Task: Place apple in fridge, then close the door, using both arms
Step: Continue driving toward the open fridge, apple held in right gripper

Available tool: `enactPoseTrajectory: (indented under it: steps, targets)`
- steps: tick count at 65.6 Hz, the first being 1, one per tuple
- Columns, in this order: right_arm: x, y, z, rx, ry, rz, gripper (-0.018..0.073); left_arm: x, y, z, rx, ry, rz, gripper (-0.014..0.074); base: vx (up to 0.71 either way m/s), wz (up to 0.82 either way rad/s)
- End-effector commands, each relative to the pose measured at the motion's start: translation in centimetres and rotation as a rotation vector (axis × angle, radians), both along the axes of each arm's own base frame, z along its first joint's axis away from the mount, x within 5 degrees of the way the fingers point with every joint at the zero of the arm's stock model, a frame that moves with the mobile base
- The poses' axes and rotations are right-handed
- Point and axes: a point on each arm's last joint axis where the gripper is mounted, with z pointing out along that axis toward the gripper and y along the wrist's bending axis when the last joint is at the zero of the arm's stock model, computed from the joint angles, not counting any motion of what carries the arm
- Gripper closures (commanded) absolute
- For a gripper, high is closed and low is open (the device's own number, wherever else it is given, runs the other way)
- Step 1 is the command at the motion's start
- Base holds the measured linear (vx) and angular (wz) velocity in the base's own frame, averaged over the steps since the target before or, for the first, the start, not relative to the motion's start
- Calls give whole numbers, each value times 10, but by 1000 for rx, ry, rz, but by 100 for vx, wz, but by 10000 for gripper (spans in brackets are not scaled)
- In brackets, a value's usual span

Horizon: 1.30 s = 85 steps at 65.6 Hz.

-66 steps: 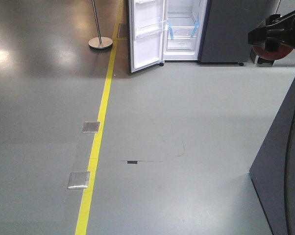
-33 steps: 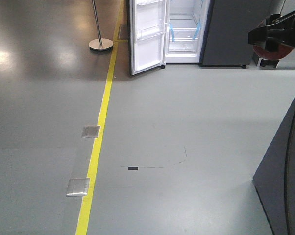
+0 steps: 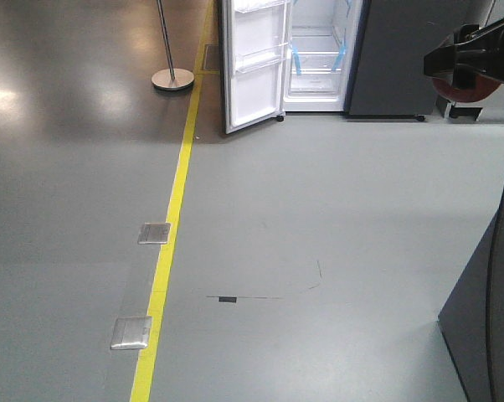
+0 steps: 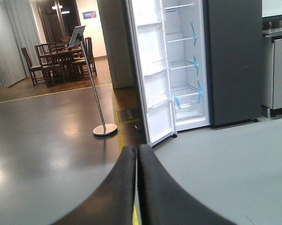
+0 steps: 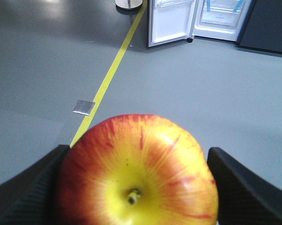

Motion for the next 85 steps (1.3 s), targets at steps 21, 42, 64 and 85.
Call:
enactPoseTrajectory:
  steps: [21,42,64,85]
  targets:
    - [-8,-2,27,13,-139,-22,458,-3,0,14,-28,-103,-6,603,11,0]
    - [-8,-2,27,13,-139,-22,458,-3,0,14,-28,-103,-6,603,11,-1]
    - [-8,-2,27,13,-139,-22,458,-3,0,14,-28,-103,-6,603,11,-3]
    - [-8,-2,27,13,-139,-22,458,-3,0,14,-28,-103,-6,603,11,-3]
